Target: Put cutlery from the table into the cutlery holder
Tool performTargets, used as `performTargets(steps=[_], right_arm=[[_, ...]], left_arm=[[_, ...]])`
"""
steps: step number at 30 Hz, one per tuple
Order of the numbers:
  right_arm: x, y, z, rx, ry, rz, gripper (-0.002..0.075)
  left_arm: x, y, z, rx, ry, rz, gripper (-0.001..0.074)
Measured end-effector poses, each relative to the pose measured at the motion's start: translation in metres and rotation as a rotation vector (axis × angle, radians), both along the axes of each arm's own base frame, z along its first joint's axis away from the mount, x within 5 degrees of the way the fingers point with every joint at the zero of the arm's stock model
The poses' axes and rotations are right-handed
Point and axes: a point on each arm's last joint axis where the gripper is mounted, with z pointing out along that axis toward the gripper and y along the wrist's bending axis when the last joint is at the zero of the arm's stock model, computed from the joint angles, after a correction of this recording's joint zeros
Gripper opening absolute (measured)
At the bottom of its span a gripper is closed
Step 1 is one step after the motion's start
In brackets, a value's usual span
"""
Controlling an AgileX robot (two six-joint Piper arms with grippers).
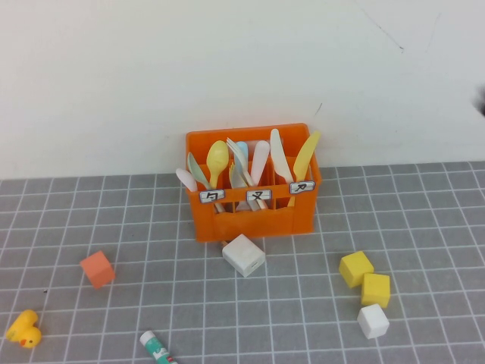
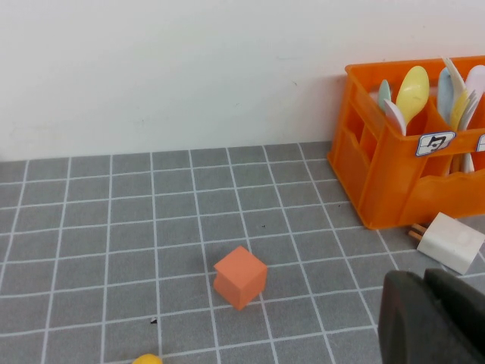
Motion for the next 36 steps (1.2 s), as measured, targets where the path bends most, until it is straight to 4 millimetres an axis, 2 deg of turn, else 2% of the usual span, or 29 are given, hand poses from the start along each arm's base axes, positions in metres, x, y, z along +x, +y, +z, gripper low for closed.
performTargets(steps=[3, 8, 13, 16, 21, 36], right_arm=[[-0.033, -0.022, -0.019, 0.063, -0.016, -0.016, -0.0001], [-0.074, -0.049, -0.069, 0.136, -0.03, -0.025, -0.0001], [-0.1, -0.064, -0.116, 0.232, -0.001, -0.032, -0.0001], [-0.111, -0.071, -0.13, 0.28, -0.036, -0.029, -0.0001], [-0.119, -0.076, -0.143, 0.305, -0.064, -0.026, -0.0001], [-0.12, -0.076, -0.145, 0.295, -0.05, -0.027, -0.0001]], left_arm=[[0.0, 0.0, 0.0, 0.0, 0.0, 0.0, -0.0001], [0.0, 0.0, 0.0, -0.002, -0.003, -0.002, -0.0001], [0.0, 0.0, 0.0, -0.002, -0.005, -0.003, -0.0001], [0.0, 0.0, 0.0, -0.004, -0.004, -0.003, -0.0001], [0.0, 0.0, 0.0, 0.002, -0.006, -0.001, -0.0001], [0.0, 0.001, 0.0, 0.011, -0.007, 0.003, -0.0001]])
